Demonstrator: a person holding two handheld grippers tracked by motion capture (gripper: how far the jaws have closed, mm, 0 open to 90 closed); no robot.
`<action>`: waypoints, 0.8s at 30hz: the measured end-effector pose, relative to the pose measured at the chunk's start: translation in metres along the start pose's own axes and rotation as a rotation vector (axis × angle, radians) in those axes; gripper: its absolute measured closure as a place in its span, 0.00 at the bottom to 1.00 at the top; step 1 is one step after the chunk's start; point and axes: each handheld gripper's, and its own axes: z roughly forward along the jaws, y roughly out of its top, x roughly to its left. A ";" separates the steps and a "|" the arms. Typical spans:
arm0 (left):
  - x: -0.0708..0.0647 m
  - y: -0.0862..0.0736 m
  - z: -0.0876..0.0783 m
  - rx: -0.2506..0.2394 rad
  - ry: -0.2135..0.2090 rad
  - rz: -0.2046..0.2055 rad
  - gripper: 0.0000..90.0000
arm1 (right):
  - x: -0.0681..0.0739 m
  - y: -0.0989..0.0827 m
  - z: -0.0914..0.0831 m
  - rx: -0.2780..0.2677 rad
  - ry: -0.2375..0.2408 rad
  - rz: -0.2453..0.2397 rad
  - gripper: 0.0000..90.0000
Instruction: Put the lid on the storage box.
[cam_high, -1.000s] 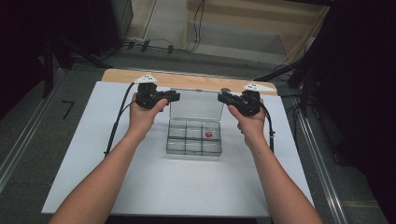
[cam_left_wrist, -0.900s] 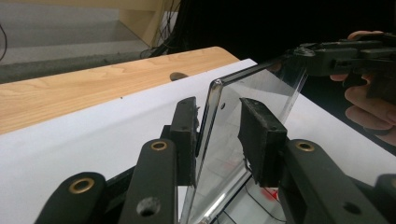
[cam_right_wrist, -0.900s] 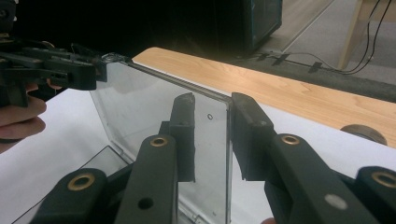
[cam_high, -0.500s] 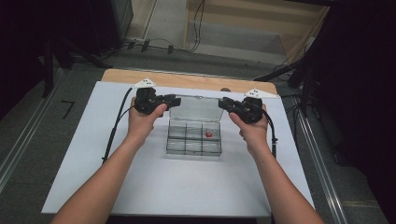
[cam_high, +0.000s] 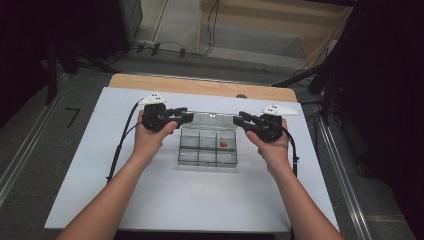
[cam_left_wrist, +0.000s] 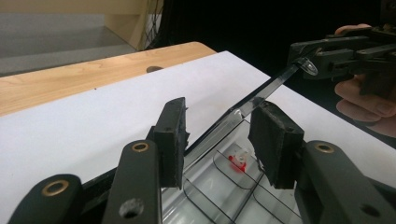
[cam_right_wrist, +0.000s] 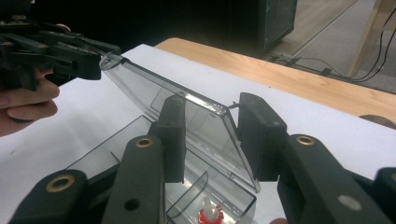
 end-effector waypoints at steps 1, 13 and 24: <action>-0.001 -0.001 -0.001 -0.001 -0.002 0.003 0.61 | 0.000 -0.001 -0.001 0.003 0.002 0.000 0.65; -0.008 -0.008 -0.006 -0.003 -0.007 0.015 0.57 | 0.007 -0.018 -0.020 0.010 -0.017 0.035 0.42; -0.014 -0.014 -0.009 -0.003 0.006 0.028 0.54 | 0.016 -0.039 -0.018 0.061 0.028 0.088 0.92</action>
